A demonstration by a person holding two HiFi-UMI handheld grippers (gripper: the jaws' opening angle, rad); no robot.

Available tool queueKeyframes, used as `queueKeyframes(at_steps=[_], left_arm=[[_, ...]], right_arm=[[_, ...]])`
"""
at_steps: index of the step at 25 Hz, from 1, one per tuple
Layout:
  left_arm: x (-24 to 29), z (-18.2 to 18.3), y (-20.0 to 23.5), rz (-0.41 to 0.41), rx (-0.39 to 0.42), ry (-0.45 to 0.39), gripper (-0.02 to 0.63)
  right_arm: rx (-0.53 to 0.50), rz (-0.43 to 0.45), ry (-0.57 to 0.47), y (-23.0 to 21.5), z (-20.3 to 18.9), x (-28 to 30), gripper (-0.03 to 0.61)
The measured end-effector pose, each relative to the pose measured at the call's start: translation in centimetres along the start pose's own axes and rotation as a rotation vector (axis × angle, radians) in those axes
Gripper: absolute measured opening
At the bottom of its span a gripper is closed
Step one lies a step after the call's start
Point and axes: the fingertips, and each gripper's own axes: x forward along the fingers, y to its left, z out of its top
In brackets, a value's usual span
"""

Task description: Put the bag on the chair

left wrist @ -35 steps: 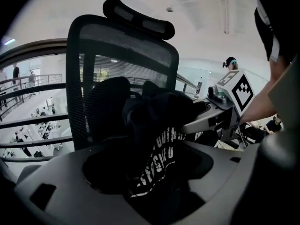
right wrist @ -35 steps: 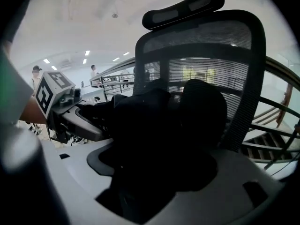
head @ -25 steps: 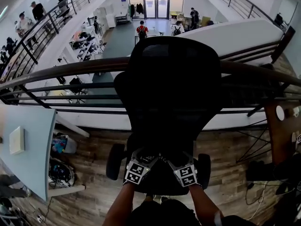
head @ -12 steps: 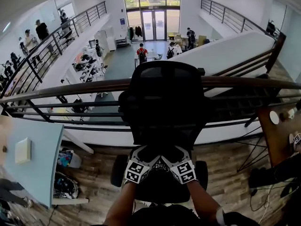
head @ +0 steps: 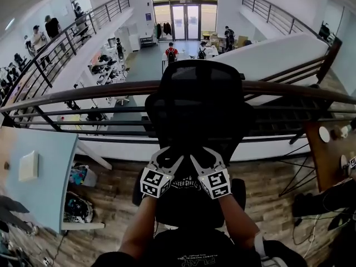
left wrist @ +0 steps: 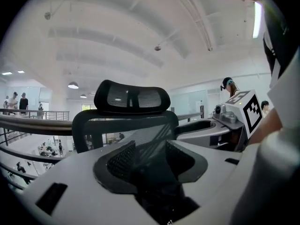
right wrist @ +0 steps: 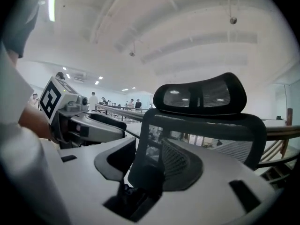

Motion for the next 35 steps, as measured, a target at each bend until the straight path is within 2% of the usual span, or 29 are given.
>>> queueKeyframes(at_steps=[5, 9, 13, 22, 29, 35], left_arm=[[-0.8, 1.1, 0.6, 0.0, 0.0, -0.036, 0.138], [-1.1, 1.2, 0.4, -0.002, 0.004, -0.044, 0.013], [-1.4, 1.0, 0.1, -0.009, 0.012, -0.052, 0.011], [-2.2, 1.4, 0.2, -0.024, 0.001, -0.062, 0.011], [-2.3, 0.6, -0.4, -0.029, -0.001, -0.039, 0.012], [-2.5, -0.7, -0.8, -0.039, -0.003, -0.009, 0.012]], right_arm=[[0.016, -0.04, -0.04, 0.1, 1.4, 0.4, 0.09], [0.039, -0.061, -0.054, 0.2, 1.9, 0.3, 0.038], [0.035, -0.062, -0.054, 0.6, 1.8, -0.1, 0.018], [0.008, -0.082, -0.08, 1.3, 2.5, -0.6, 0.018], [0.003, -0.103, -0.11, 0.9, 2.4, -1.3, 0.018], [0.001, -0.085, -0.113, 1.4, 2.0, -1.6, 0.018]])
